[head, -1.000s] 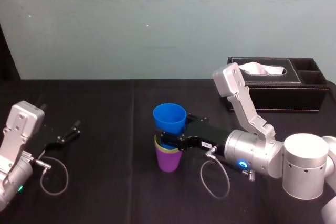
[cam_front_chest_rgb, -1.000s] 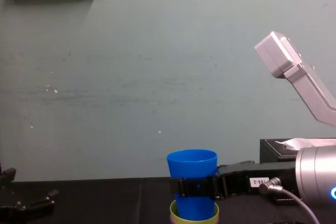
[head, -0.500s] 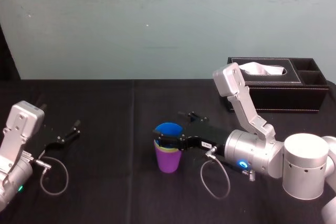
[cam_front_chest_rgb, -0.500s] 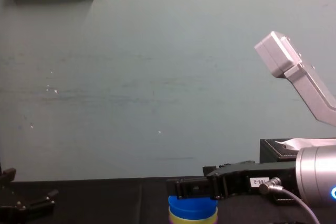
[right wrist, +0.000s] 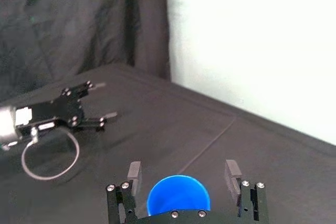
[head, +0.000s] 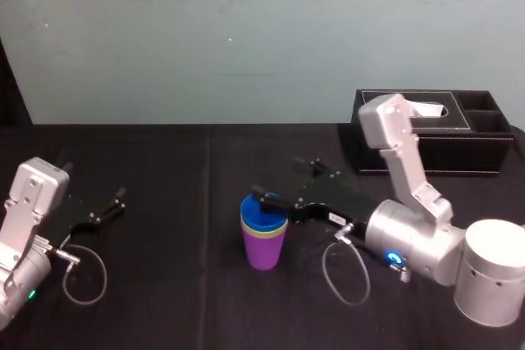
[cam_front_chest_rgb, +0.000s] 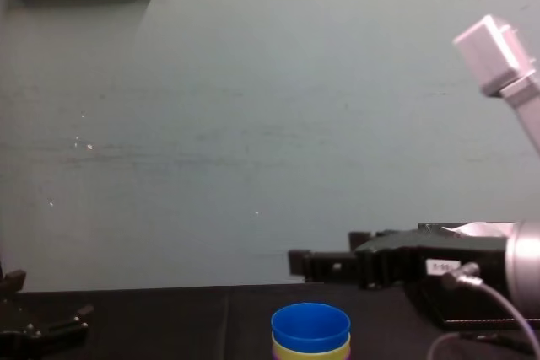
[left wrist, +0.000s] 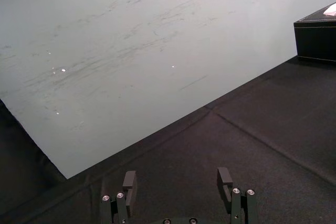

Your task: Stack the three plastic cups sequentially using one hand.

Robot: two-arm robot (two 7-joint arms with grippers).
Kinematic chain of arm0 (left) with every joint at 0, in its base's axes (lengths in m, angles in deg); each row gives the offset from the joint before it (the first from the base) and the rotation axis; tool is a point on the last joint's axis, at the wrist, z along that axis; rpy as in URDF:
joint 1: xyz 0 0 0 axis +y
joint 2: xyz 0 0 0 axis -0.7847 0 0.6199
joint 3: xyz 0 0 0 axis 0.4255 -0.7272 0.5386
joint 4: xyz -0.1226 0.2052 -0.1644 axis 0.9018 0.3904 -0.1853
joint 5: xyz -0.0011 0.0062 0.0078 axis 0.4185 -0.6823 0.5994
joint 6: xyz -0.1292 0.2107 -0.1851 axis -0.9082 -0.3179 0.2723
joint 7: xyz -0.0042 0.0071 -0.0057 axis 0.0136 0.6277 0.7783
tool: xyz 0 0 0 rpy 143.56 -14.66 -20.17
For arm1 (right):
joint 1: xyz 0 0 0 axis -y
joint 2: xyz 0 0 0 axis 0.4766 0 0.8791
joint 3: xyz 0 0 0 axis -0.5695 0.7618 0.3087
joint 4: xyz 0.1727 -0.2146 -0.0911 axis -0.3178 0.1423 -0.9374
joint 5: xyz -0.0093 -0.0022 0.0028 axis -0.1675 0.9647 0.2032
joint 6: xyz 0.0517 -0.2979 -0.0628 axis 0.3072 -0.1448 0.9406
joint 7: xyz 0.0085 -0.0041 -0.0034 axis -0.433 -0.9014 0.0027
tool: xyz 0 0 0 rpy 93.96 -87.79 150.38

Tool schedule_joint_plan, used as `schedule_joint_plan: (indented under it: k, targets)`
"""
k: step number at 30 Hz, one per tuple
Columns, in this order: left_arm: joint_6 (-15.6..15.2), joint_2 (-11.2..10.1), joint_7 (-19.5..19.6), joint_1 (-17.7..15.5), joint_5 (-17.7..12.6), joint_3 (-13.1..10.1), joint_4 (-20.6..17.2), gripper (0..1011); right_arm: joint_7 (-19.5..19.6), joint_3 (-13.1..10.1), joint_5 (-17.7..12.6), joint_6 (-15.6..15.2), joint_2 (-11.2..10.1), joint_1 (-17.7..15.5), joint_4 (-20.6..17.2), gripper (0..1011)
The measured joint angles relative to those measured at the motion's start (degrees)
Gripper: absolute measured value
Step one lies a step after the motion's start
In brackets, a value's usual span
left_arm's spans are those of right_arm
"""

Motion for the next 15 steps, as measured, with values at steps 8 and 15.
schedule_joint_plan:
  k: [8, 15]
  targets:
    - [0.0, 0.0, 0.0, 0.0, 0.0, 0.0, 0.0, 1000, 5.5, -4.1, 1.1, 3.0, -0.1, -6.2, -4.5, 1003]
    - [0.0, 0.0, 0.0, 0.0, 0.0, 0.0, 0.0, 1000, 9.5, -7.3, 3.1, 7.0, 0.1, -12.1, -6.5, 1003]
